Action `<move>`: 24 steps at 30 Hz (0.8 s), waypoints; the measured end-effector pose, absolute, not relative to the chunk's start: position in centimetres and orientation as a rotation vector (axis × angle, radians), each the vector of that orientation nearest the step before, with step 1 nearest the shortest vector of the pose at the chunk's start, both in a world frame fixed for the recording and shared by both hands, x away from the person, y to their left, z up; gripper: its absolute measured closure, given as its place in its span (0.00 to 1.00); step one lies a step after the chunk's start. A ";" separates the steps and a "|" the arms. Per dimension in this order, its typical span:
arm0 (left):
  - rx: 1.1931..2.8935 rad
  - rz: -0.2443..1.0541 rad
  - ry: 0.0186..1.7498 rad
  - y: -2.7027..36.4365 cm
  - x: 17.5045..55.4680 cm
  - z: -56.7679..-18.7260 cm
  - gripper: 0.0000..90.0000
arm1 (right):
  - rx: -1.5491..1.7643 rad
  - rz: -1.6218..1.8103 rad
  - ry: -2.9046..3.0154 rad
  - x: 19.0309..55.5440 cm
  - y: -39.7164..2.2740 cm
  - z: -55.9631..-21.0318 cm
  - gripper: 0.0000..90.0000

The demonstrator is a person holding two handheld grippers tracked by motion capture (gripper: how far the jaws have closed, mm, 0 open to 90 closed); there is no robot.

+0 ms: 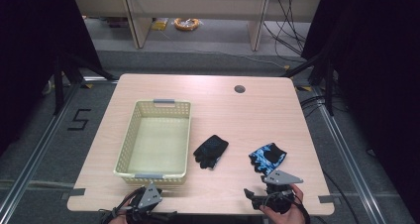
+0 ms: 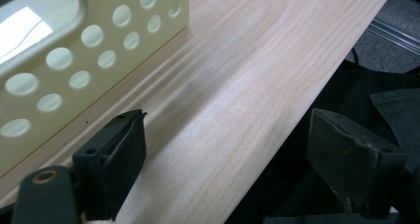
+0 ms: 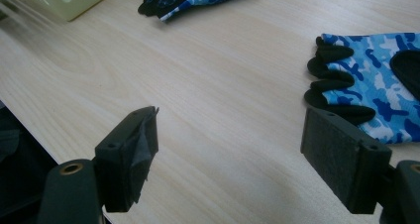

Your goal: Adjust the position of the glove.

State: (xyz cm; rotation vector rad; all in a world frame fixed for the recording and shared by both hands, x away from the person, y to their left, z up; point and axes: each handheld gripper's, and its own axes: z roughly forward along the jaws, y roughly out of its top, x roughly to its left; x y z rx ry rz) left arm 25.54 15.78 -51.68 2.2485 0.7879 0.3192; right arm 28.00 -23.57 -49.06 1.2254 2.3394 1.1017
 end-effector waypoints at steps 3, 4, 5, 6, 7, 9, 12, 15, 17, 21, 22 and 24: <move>2.235 0.303 0.814 15.7 25.4 -51.8 0.17 | 1.199 1.088 2.338 28.1 -23.6 -49.1 0.26; 2.246 0.307 0.808 15.7 25.5 -51.8 0.17 | 1.217 1.092 2.338 28.0 -23.4 -49.0 0.26; 2.246 0.307 0.808 15.7 25.5 -51.8 0.17 | 1.217 1.092 2.338 28.0 -23.4 -49.0 0.26; 2.239 0.303 0.811 15.7 25.4 -51.8 0.17 | 1.211 1.084 2.345 28.0 -23.4 -49.0 0.26; 2.239 0.305 0.812 15.7 25.4 -51.8 0.17 | 1.211 1.084 2.345 28.0 -23.4 -49.0 0.26; 2.248 0.323 0.784 15.8 25.5 -51.7 0.17 | 1.202 1.085 2.346 28.1 -23.3 -49.0 0.28; 2.258 0.330 0.779 15.8 25.6 -51.6 0.17 | 1.214 1.088 2.330 28.0 -23.2 -48.9 0.30; 2.240 0.311 0.814 15.6 25.5 -51.8 0.17 | 1.170 1.079 2.331 28.4 -23.2 -48.7 0.35; 2.238 0.312 0.814 15.6 25.5 -51.8 0.17 | 1.168 1.075 2.326 28.7 -23.1 -48.5 0.38; 2.223 0.316 0.831 15.7 25.5 -51.7 0.17 | 1.146 1.102 2.317 29.7 -22.5 -48.2 0.44; 2.223 0.316 0.831 15.7 25.5 -51.7 0.17 | 1.146 1.102 2.317 29.7 -22.5 -48.2 0.44; 2.240 0.337 0.798 15.9 25.8 -51.6 0.17 | 1.121 1.122 2.335 29.9 -21.7 -48.2 0.45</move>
